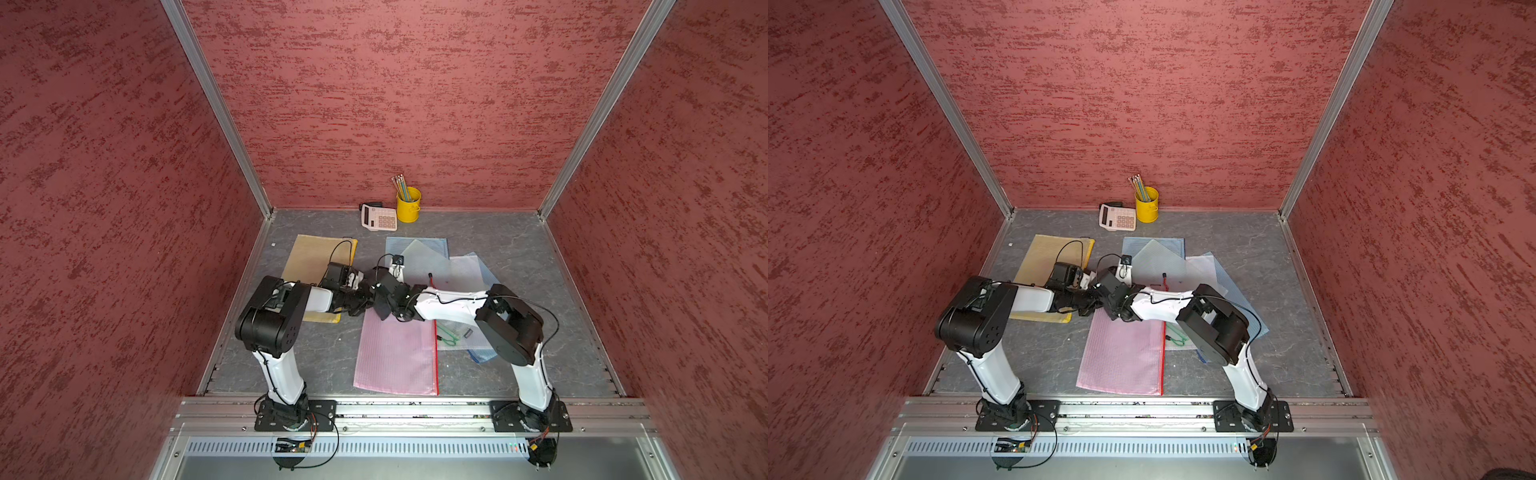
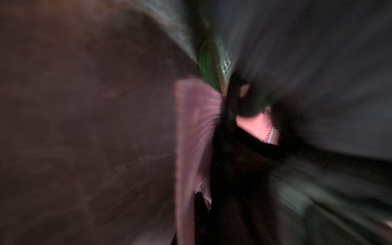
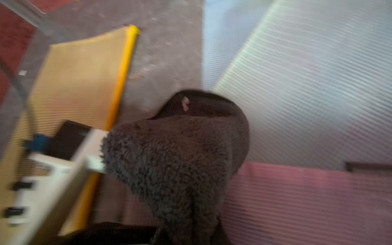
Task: Wipe the document bag
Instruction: Wipe the dirt from the document bag.
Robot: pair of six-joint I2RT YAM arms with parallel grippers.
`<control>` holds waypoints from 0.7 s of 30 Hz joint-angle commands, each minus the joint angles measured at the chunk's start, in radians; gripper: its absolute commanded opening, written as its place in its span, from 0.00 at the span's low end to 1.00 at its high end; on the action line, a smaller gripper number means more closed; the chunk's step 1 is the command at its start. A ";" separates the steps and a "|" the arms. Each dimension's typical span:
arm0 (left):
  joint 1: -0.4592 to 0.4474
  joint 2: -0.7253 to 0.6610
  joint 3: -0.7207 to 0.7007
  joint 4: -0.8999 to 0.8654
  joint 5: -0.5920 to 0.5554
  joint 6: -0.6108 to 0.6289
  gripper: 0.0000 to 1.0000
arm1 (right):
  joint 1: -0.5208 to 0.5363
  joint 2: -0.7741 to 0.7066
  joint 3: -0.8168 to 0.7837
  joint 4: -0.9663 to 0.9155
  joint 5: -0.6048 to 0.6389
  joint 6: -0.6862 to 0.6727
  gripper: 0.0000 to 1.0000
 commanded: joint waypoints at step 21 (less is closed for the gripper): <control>-0.006 0.015 0.029 -0.022 -0.045 -0.011 0.00 | 0.296 -0.119 -0.128 -0.034 -0.132 -0.144 0.00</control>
